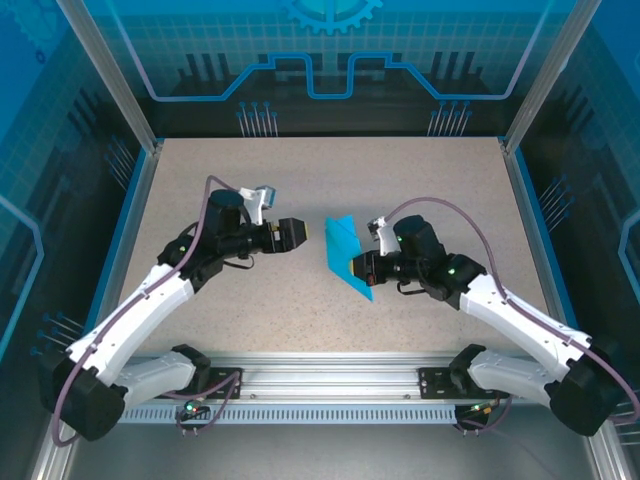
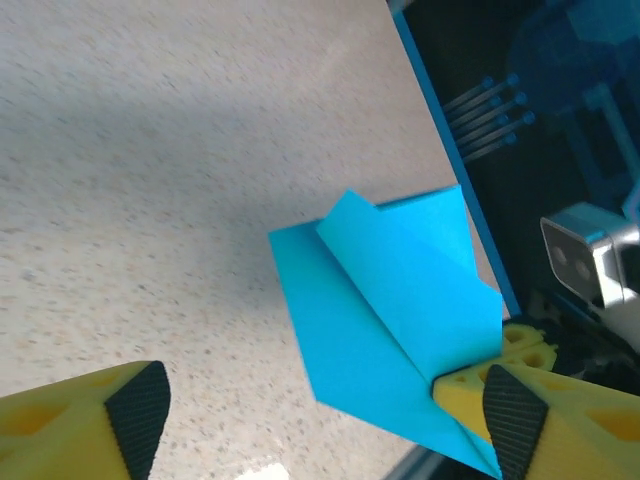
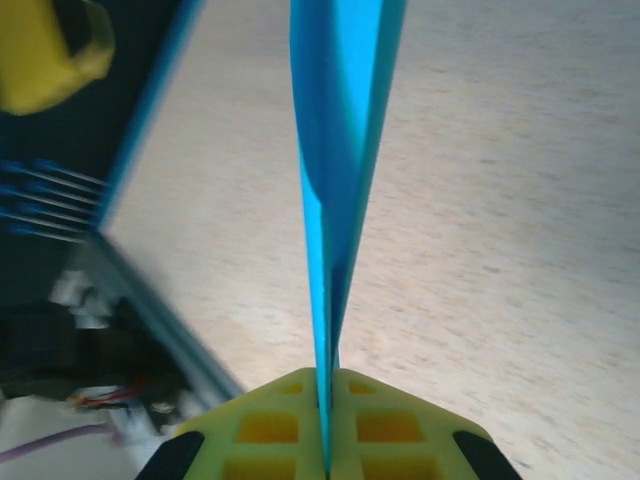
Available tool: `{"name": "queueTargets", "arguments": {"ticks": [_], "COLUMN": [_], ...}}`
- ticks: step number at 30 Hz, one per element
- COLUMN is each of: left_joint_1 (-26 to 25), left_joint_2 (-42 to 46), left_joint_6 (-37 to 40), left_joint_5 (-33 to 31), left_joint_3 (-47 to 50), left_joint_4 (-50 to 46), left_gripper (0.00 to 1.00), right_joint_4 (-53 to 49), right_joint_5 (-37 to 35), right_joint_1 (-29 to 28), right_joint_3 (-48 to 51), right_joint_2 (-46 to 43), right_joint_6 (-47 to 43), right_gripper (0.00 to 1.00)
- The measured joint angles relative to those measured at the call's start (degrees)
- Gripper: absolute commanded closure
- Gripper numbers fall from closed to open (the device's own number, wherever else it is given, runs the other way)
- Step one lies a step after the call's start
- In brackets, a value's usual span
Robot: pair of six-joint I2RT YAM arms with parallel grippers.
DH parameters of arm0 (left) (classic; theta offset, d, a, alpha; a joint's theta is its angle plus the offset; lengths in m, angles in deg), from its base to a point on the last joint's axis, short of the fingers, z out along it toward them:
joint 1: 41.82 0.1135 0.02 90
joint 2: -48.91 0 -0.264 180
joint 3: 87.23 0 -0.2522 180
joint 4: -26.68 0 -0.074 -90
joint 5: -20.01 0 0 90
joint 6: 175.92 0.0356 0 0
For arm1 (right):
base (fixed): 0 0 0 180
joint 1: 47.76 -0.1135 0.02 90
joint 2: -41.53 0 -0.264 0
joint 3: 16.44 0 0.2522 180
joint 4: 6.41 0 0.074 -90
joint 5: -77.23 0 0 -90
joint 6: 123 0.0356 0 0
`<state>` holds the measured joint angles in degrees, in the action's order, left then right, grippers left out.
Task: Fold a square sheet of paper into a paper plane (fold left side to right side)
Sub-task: Turn over the paper at the center of the table.
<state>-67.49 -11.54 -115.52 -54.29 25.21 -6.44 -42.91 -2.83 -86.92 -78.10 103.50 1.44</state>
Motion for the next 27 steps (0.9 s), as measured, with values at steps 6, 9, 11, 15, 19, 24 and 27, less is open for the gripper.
{"name": "queueTargets", "arguments": {"ticks": [6,9,11,15,19,24,27], "left_joint_1": [0.0,0.1,0.1,0.2,0.5,0.8,0.8], "left_joint_2": [5.3,6.5,6.9,7.2,7.3,7.3,7.2], "left_joint_6": [0.0,-0.2,-0.3,-0.4,-0.4,-0.4,-0.4], "left_joint_5": [-9.6,-13.4,-15.3,-17.8,-18.7,-19.0,-18.9], "left_joint_3": [2.2,3.1,3.6,4.1,4.1,4.1,4.1], "left_joint_4": [-1.4,-1.9,-2.3,-2.8,-2.9,-2.8,-2.8], "left_gripper": [0.07,0.06,0.06,0.05,0.04,0.03,0.03], "right_joint_4": [-21.2,-31.0,-36.6,-46.9,-53.8,-55.6,-54.7], "right_joint_5": [-28.3,-40.5,-46.9,-56.7,-61.8,-62.1,-60.8], "right_joint_1": [-9.2,-13.5,-15.7,-19.3,-21.3,-21.7,-21.7], "right_joint_3": [-14.9,-22.8,-27.4,-36.3,-42.4,-43.6,-43.6], "right_joint_2": [13.0,24.1,31.6,46.7,58.2,64.6,64.9], "right_joint_6": [-3.2,-3.0,-2.4,-0.6,0.7,-0.7,-2.7], "right_gripper": [0.94,0.94,0.94,0.94,0.94,0.92,0.86]}}
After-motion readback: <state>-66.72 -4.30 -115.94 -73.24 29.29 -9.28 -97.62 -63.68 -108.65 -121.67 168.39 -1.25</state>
